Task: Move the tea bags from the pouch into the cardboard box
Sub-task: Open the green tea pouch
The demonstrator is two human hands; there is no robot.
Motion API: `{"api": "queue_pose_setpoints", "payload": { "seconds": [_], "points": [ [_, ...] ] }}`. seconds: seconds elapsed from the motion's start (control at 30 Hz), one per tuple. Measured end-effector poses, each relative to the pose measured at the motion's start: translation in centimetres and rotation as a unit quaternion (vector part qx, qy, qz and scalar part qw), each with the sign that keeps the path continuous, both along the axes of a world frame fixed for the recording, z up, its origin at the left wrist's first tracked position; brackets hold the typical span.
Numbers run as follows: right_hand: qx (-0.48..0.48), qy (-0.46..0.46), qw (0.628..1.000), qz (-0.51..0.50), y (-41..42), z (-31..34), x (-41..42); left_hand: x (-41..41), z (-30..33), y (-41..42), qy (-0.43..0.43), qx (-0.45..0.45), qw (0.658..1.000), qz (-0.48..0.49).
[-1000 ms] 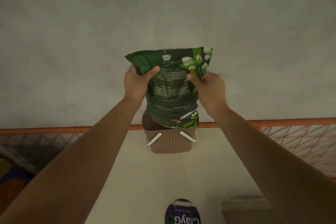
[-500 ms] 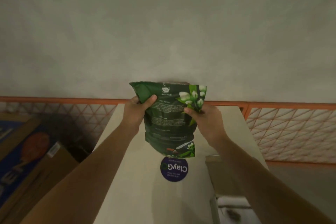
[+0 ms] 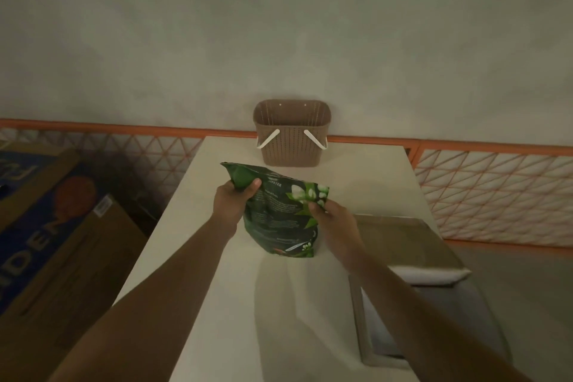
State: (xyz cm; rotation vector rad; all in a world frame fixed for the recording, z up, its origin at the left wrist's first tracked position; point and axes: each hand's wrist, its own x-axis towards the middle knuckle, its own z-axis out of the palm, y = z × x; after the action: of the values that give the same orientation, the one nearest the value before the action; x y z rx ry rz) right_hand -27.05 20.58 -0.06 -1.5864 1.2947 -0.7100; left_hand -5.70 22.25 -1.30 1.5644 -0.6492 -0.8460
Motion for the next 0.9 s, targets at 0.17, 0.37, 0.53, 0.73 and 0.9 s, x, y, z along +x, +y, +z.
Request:
{"api": "queue_pose_setpoints", "payload": {
  "seconds": [0.17,0.37,0.53,0.73,0.9],
  "points": [
    [-0.021,-0.008,0.999,0.024,2.1,1.5,1.0,0.0,1.1,0.8,-0.096,0.100,0.990,0.011],
    [-0.146,0.060,0.987,-0.032,3.1,3.3,2.5,-2.1,4.2,2.1,-0.041,0.102,0.994,0.022],
    [-0.160,0.057,0.983,-0.067,4.9,2.9,3.5,-4.2,6.2,3.7,0.028,0.049,0.996,-0.066],
    [-0.136,-0.020,0.986,-0.090,7.5,3.2,3.7,-4.2,6.5,5.1,-0.033,0.103,0.981,-0.158],
    [-0.065,-0.097,0.991,-0.057,8.7,3.4,2.5,-4.6,6.1,6.0,-0.063,0.077,0.976,-0.192]
  ]
}}
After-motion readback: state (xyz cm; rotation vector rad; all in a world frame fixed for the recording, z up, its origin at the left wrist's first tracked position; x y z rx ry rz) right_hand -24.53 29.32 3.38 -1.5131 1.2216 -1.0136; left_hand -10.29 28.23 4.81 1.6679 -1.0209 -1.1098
